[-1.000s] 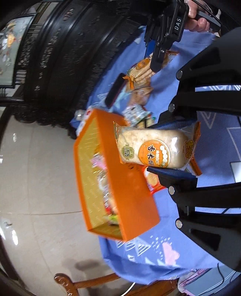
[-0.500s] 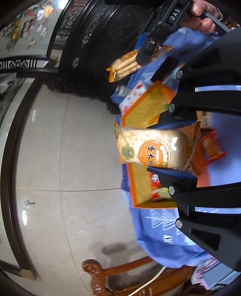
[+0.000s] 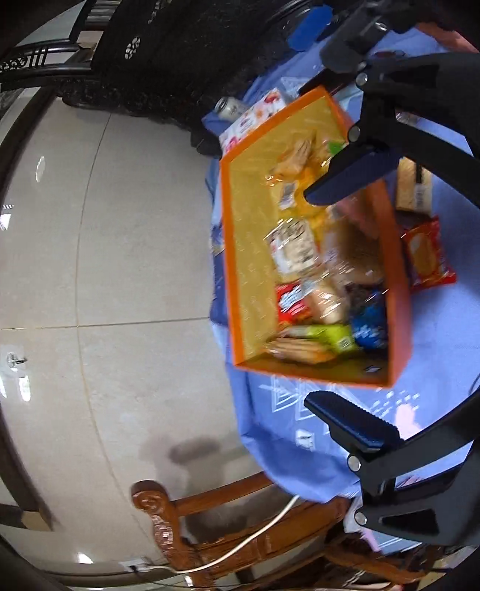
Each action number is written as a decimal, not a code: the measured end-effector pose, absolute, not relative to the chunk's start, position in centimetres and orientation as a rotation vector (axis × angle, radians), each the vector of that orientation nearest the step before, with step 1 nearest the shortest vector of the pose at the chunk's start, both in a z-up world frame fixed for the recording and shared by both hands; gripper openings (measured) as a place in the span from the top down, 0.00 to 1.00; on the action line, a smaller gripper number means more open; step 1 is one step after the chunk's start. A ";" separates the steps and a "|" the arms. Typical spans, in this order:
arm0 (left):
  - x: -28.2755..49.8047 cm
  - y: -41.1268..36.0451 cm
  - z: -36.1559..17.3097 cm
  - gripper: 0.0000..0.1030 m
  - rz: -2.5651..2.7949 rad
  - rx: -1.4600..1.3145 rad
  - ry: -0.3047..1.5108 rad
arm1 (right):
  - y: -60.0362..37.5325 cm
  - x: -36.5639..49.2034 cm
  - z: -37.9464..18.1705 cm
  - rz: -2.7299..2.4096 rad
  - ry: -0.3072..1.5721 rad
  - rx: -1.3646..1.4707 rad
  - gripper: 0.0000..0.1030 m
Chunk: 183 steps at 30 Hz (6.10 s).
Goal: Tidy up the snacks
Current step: 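Carry both rice cake packs over the orange box and open both tools, then grasp the last rice cake pack with the right tool, then grasp the red biscuit pack with left while right carries rice cake to box, both drop, then grasp the brown triangular snack bag with the right tool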
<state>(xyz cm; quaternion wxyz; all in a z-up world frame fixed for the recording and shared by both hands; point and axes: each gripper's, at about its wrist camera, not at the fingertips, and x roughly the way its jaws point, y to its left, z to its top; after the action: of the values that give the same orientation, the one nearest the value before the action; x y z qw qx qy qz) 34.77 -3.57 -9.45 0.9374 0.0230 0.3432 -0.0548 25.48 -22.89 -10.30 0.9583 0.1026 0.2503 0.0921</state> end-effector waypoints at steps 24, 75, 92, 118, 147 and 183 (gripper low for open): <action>18.8 -1.9 -21.0 0.04 -0.174 -0.066 0.816 | -30.9 15.4 -23.1 -0.058 0.741 0.210 0.04; 34.7 -5.9 -28.0 0.04 -0.025 -0.133 1.041 | -25.6 14.2 -24.9 -0.041 0.782 0.145 0.63; 30.5 -4.8 -26.2 0.50 -0.089 -0.141 0.953 | -25.5 13.8 -24.5 -0.041 0.759 0.136 0.63; 27.6 -1.3 -6.9 0.50 -0.166 -0.067 0.560 | -21.6 21.5 -8.7 0.162 0.410 0.086 0.63; 19.5 -2.6 -18.6 0.04 -0.170 -0.035 0.792 | -29.4 16.7 -20.9 -0.059 0.703 0.215 0.12; 22.1 -5.6 -20.1 0.04 -0.278 0.014 0.819 | -28.1 15.2 -26.3 0.002 0.807 0.194 0.68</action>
<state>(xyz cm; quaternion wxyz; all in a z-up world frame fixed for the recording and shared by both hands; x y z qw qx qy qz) 22.13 -5.58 -20.08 0.9079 0.0068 0.3969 -0.1347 15.19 -28.15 -26.32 0.9151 0.0942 0.3921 0.0009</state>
